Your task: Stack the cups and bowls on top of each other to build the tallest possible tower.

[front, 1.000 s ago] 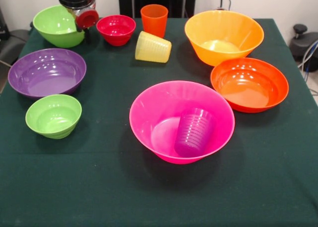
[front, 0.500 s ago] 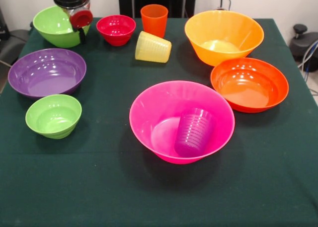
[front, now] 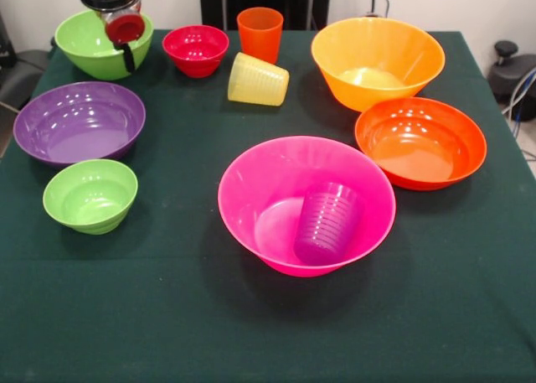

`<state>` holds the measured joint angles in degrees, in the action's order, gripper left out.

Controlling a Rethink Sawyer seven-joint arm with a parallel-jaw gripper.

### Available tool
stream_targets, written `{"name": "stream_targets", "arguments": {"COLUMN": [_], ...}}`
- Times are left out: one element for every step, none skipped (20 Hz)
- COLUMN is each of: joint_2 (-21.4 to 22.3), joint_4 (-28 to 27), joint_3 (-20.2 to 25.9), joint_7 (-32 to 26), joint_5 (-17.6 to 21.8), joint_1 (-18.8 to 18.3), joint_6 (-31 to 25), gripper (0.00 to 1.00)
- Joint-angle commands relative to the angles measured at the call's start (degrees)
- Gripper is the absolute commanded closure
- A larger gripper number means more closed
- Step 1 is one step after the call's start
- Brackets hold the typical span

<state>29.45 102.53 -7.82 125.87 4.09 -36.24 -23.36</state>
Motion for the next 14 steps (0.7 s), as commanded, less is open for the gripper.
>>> {"name": "stream_targets", "arguments": {"joint_2": [0.34, 0.22, 0.16, 0.08, -0.22, -0.67, -1.23, -1.73, -2.72, -3.42, -4.0, -4.48, -4.89, -5.18], "joint_4": [-0.53, -0.65, -0.61, -0.5, -0.42, -0.33, -0.41, -0.43, -0.7, -0.77, -1.04, -1.35, -1.47, -1.54], "joint_3": [5.59, 5.74, 5.76, 5.86, 6.03, 6.05, 6.04, 6.02, 6.08, 6.12, 6.0, 5.85, 5.93, 5.85], "joint_7": [-0.29, -0.34, -0.29, -0.26, -0.23, 0.0, 0.13, 0.27, 0.32, 0.45, 0.48, 0.45, 0.4, 0.5], "joint_5": [2.69, 2.65, 2.66, 2.67, 2.73, 2.86, 3.05, 3.18, 3.45, 3.59, 3.77, 3.99, 4.05, 4.13], "joint_1": [-0.01, -0.2, -0.2, -0.29, -0.44, -0.45, -0.44, -0.41, -0.51, -0.54, -0.48, -0.34, -0.44, -0.38], "joint_6": [2.24, 2.29, 2.39, 2.6, 3.02, 3.79, 4.51, 5.08, 6.05, 6.87, 7.35, 7.7, 7.88, 8.17], "gripper": [0.0, 0.0, 0.0, 0.0, 0.0, 0.0, 0.0, 0.0, 0.0, 0.0, 0.0, 0.0, 0.0, 0.0]}}
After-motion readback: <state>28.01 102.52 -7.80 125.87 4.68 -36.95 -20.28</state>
